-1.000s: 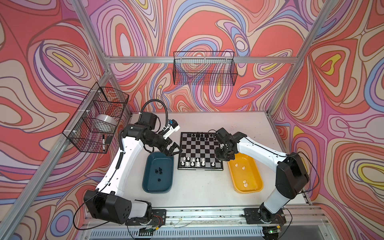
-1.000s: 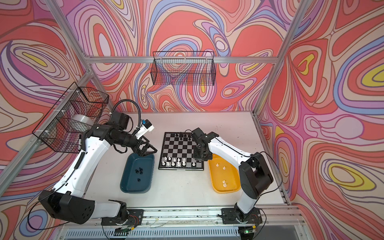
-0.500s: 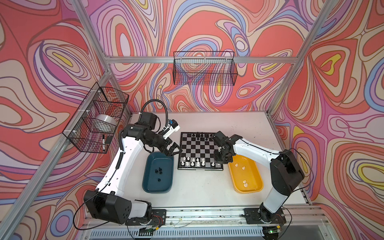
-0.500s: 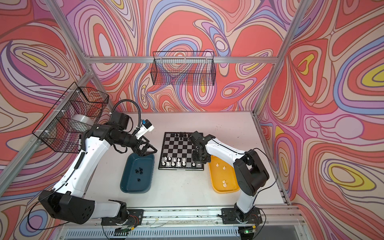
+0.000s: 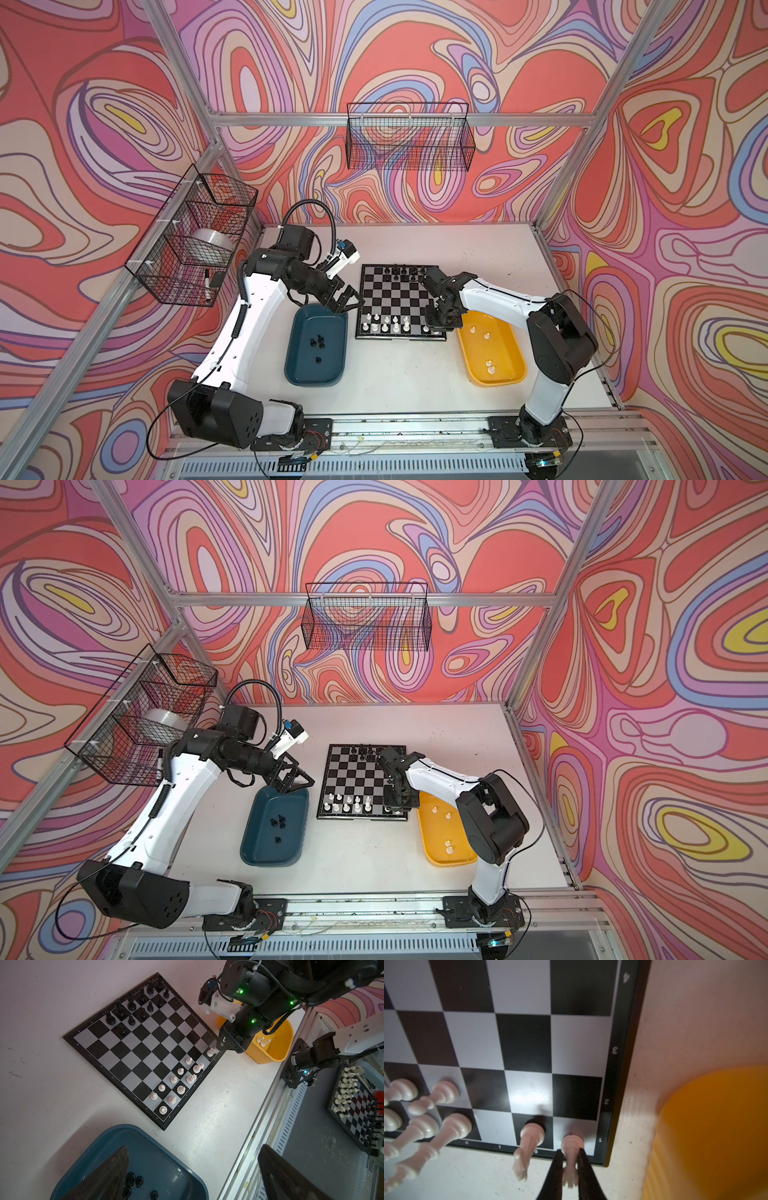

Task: Set up the chess pieces on the board
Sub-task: 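Lower the white pawn onto the corner square beside the other white pawns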

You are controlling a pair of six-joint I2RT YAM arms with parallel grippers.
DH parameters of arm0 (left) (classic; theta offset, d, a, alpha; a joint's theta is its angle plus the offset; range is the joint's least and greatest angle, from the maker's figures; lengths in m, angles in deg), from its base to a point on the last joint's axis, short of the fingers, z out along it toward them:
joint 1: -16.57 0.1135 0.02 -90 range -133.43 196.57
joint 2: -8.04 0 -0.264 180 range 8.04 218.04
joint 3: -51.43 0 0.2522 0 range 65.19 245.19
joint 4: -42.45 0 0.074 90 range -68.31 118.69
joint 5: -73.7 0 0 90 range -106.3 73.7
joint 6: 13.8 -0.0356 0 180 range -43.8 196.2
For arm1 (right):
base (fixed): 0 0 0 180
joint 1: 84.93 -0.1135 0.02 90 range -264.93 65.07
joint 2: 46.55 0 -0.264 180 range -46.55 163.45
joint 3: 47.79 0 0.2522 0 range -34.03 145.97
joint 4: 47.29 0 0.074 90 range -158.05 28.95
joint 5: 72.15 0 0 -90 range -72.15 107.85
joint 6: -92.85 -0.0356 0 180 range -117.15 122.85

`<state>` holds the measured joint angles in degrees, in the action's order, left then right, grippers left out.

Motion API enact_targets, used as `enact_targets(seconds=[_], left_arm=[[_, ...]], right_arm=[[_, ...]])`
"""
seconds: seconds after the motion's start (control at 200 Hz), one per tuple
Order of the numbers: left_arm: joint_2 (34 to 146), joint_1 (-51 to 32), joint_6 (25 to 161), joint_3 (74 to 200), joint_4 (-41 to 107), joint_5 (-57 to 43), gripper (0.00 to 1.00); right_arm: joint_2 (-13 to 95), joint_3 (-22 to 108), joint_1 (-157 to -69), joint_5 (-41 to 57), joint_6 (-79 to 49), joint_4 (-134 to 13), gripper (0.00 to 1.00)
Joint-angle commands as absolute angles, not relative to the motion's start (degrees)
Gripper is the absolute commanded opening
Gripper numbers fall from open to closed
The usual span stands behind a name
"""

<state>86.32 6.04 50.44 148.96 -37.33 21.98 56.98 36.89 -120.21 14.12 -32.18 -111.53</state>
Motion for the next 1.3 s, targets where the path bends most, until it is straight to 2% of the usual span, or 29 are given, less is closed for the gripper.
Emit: enact_targets(seconds=[0.0,0.371,0.671,1.292], left_arm=[[84.9,5.8,49.3,148.4,-37.8,21.8,0.97],[85.0,5.8,49.4,148.4,-37.6,22.0,0.97],[84.7,5.8,49.4,148.0,-37.5,21.7,0.97],[84.7,5.8,49.4,147.9,-37.4,21.7,0.98]], right_arm=[[58.3,36.9,-120.5,14.6,-31.5,-111.4,0.14],[58.5,37.9,-120.5,15.7,-31.3,-112.0,0.14],[58.3,38.5,-120.5,16.2,-31.4,-112.4,0.22],[55.8,40.5,-120.6,16.6,-31.1,-115.4,0.31]])
